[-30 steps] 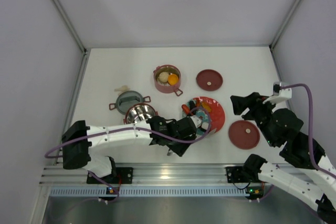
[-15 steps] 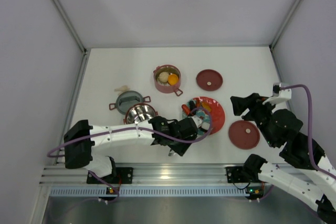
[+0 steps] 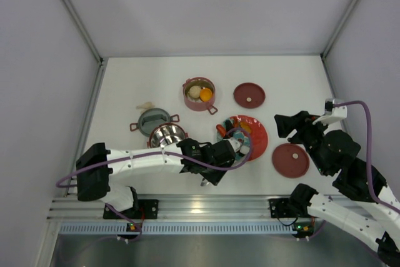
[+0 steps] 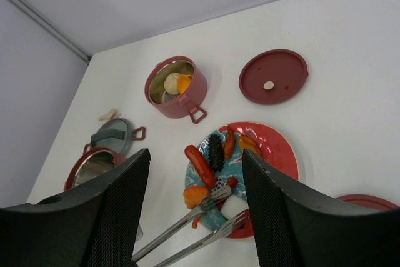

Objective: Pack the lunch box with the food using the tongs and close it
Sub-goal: Pick up the fake food from the plate.

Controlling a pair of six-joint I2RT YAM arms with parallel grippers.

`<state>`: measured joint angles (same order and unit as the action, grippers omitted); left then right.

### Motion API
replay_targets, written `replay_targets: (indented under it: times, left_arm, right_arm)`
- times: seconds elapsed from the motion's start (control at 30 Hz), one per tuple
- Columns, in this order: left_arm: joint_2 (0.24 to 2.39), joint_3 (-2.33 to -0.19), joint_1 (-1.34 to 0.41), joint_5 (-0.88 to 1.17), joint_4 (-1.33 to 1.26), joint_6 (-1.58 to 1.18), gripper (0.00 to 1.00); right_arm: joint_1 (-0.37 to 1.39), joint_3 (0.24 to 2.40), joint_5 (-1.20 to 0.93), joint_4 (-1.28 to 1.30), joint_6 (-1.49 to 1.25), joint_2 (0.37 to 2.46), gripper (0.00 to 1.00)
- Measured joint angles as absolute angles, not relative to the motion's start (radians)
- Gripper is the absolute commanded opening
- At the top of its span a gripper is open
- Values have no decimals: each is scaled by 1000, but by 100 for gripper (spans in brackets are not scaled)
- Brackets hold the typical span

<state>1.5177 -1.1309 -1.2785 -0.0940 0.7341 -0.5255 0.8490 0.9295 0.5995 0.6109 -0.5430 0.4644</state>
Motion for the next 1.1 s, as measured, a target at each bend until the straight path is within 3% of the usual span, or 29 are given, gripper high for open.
replay_targets:
  times: [0.47, 1.1]
  left_arm:
    - [1510, -1131, -1286, -102, 766, -524, 35]
    - [1474, -1189, -1286, -141, 832, -501, 31]
  right_arm:
    - [849, 929, 599, 611, -546, 464, 61]
    - [849, 930, 599, 610, -545, 481, 60]
